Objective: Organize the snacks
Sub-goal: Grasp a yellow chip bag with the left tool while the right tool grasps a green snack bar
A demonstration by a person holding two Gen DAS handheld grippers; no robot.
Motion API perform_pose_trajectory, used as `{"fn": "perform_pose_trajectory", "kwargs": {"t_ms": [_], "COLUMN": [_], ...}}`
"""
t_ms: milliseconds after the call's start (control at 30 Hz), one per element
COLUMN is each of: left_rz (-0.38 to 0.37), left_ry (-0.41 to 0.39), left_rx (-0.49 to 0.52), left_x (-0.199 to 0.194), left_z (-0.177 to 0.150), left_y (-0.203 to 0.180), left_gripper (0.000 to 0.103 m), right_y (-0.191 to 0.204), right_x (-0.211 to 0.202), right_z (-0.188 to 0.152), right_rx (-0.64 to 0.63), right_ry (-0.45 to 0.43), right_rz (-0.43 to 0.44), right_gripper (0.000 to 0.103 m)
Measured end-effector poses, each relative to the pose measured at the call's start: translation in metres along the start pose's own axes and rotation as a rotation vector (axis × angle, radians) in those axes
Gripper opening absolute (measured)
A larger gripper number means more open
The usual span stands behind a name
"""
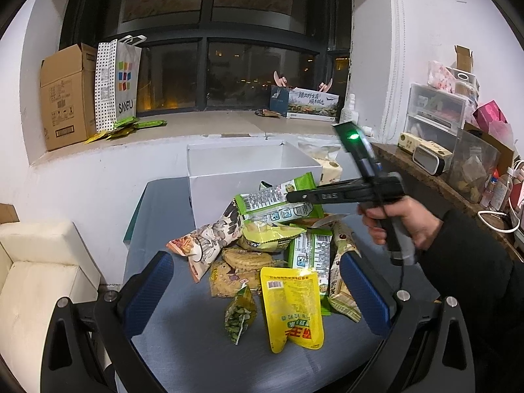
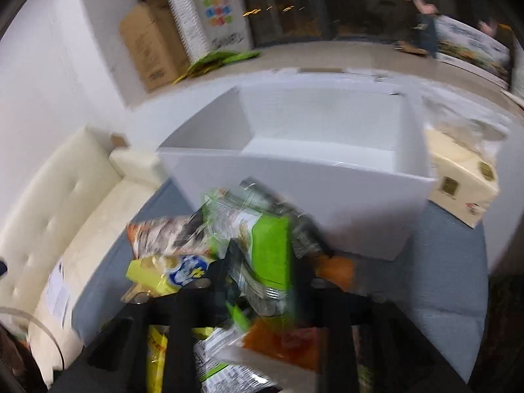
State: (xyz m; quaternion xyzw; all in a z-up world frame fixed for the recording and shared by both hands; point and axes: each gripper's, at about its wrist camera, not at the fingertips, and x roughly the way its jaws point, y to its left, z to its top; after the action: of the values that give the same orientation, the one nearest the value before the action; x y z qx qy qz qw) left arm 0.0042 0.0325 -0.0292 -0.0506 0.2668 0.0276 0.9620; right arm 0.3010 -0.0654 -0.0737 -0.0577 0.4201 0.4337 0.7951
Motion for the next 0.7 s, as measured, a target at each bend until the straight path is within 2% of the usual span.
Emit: {"fn": "perform_pose_trajectory", "kwargs": {"t_ms": [67,133,233,433,567,700], "left_rz": [0.003,0.0,-0.008,-0.039,-0.071,-0.084], "left_ry": [0.006,0.011,0.018,0.043,0.097,0.183], "left_rx": [-0.01,-0.013,0.004,0.075,0.17,0.333], "left_x": [0.002,0.004,0.011,0.046,0.092,0.15], "left_z": [-0.001,-0.002,-0.005,-0.005,0.0,0.004], "left_y": [0.003,0.003,0.002,-0.001,-0.009,-0.019], "left_gripper": [0.103,0.103,0.103,0.103,0.103,0.103], "right_y": [0.015,0.03,0.057,0.077,0.084,0.077], "right_x": [-0.01,-0.028,-0.064,-0.134,-0.171,-0.192], "right_z": [-0.003,-0.007,-0.014,-0.038,-0.059,-0.079], "right_rx": [-0.064,-0.1,-0.171,-0.152,-0.148,-0.087], "right_ry": [-0.025,-0.057,-0.133,-0.278,-0.356,-0.393], "right_rz": [0.018,0.042,0.006,-0.021,-0.055,-0.043], "right_gripper": [0.013,0.013,0.013,0.013,0.013,0.013]}}
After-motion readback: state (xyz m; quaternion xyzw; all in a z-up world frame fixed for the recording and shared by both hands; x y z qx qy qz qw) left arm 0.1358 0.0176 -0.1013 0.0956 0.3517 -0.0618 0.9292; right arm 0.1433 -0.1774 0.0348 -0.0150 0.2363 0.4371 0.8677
